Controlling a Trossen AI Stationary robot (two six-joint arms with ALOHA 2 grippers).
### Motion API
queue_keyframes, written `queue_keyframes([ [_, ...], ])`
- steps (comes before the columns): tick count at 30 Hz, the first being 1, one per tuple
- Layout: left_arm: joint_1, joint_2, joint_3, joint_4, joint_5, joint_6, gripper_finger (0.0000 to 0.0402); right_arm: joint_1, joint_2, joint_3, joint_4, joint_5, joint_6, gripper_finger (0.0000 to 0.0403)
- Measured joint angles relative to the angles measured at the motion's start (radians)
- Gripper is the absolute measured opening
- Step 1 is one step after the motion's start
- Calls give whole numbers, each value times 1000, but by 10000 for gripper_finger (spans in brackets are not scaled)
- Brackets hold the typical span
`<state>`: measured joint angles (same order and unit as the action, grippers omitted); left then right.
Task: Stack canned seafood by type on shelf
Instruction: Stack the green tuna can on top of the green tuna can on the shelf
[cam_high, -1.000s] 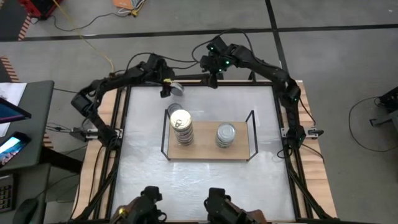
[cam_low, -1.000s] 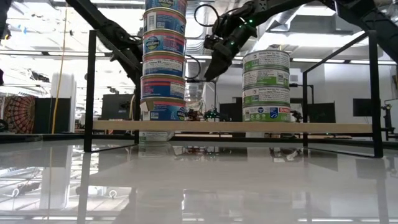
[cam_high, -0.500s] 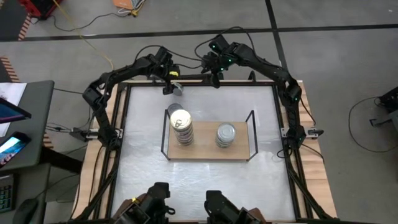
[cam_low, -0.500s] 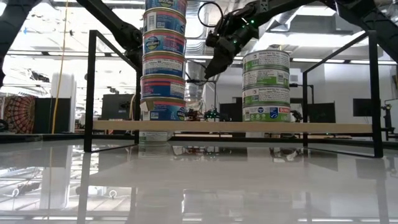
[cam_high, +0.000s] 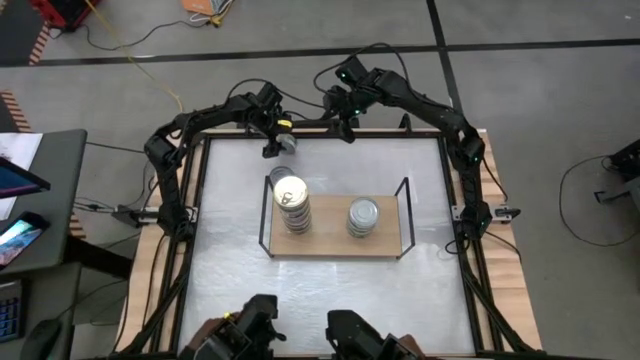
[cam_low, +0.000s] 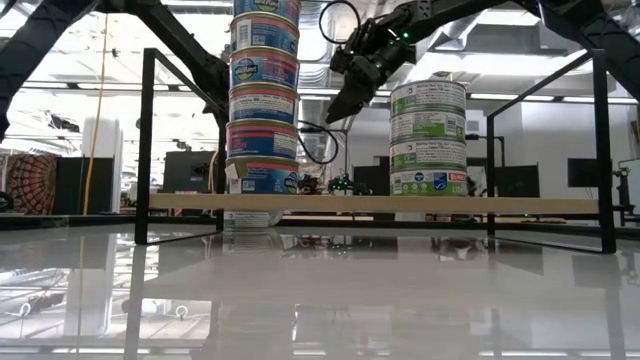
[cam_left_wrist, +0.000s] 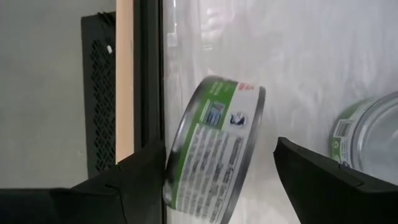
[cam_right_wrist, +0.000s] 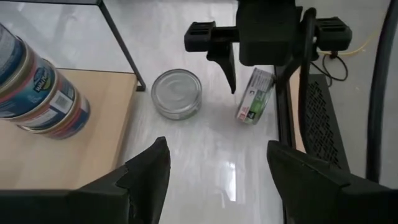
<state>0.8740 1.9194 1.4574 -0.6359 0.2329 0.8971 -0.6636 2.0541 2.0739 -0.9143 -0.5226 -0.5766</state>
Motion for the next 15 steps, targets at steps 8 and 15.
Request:
queue_keyframes([
  [8, -6, -1, -9, -2, 41, 53, 198, 6, 0, 0, -15, -4, 26, 290],
  [15, -11, -4, -20, -26, 34, 79, 132, 16, 0, 0, -48, -4, 27, 290],
])
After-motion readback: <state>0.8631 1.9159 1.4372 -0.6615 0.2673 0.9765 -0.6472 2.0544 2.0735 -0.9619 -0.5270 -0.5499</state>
